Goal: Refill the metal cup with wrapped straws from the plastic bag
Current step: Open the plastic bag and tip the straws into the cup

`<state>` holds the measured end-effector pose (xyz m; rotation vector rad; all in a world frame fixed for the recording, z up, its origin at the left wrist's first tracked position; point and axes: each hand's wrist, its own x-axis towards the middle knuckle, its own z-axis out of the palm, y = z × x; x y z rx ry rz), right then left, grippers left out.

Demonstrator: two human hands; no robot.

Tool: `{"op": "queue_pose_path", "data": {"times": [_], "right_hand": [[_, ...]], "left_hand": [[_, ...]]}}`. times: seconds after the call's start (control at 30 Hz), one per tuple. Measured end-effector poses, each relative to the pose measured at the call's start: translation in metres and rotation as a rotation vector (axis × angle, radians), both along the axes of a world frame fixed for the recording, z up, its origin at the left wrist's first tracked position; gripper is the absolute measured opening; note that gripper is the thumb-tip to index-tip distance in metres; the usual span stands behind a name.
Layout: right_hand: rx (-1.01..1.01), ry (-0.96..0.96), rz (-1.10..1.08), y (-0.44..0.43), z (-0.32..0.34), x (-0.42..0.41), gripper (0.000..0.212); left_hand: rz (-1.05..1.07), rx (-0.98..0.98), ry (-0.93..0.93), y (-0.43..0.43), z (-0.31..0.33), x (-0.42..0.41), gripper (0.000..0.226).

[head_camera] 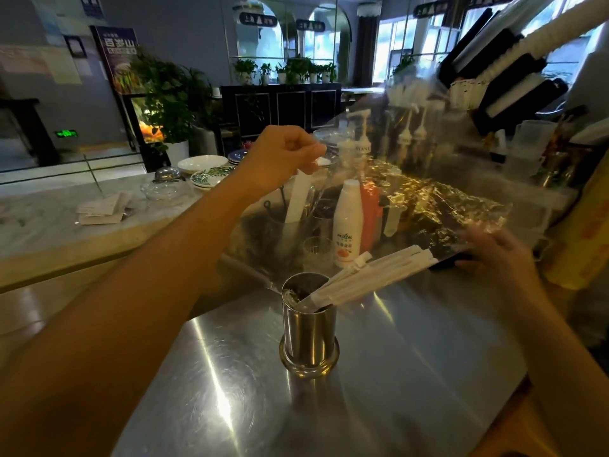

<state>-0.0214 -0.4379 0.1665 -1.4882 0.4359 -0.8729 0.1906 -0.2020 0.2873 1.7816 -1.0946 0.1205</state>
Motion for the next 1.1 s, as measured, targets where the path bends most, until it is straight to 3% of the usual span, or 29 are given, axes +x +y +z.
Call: {"op": "queue_pose_path", "data": {"times": [0.2,0.3,0.53,1.1], "right_hand": [[0.073,0.015,0.220,0.013,-0.021,0.001,0.024],[0.103,-0.005,0.191,0.016,-0.020,0.004,0.022],[0.059,-0.025,0.139,0.014,0.010,0.023,0.009],[-0.042,-0.102,0.160,0.014,0.044,0.050,0.011]], "left_hand": [[-0.022,0.146,0.019,0.011,-0.010,0.002,0.007],[0.012,0.198,-0.006,0.016,-0.016,0.004,0.010],[0.097,0.132,0.010,0.033,-0.014,0.006,0.011],[0.161,0.050,0.057,0.058,-0.016,0.014,0.010]]}}
